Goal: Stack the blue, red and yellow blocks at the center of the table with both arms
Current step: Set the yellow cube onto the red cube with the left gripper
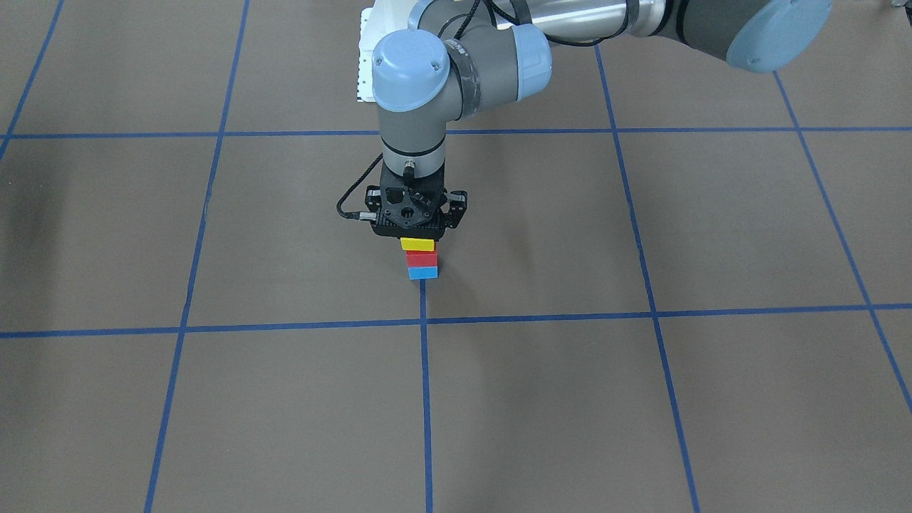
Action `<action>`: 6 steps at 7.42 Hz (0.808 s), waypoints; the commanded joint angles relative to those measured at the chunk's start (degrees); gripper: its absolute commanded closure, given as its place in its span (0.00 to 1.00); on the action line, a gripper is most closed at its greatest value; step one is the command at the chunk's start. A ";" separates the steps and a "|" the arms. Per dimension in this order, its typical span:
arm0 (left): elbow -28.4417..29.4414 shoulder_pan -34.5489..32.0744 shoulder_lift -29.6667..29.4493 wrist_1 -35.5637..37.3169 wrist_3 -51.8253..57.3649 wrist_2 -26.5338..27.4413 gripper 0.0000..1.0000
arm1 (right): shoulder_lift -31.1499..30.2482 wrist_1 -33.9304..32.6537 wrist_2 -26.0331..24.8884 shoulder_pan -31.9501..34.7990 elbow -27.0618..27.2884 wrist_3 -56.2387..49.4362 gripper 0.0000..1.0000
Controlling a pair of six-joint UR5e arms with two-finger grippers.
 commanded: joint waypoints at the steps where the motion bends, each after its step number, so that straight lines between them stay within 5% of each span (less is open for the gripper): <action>1: 0.56 -0.01 0.00 -0.44 -0.09 0.00 0.80 | 0.00 0.00 0.03 0.00 0.00 0.00 0.00; 2: 0.73 -0.01 0.00 -0.53 -0.09 0.00 0.63 | 0.00 0.00 0.03 0.00 0.00 0.00 0.00; 4: 0.91 -0.01 0.00 -1.49 -0.09 0.00 0.46 | 0.00 0.00 0.03 0.00 0.00 0.00 0.00; 6: 0.91 -0.01 0.00 -1.50 -0.09 0.00 0.10 | 0.09 0.00 0.03 0.00 0.00 0.09 0.00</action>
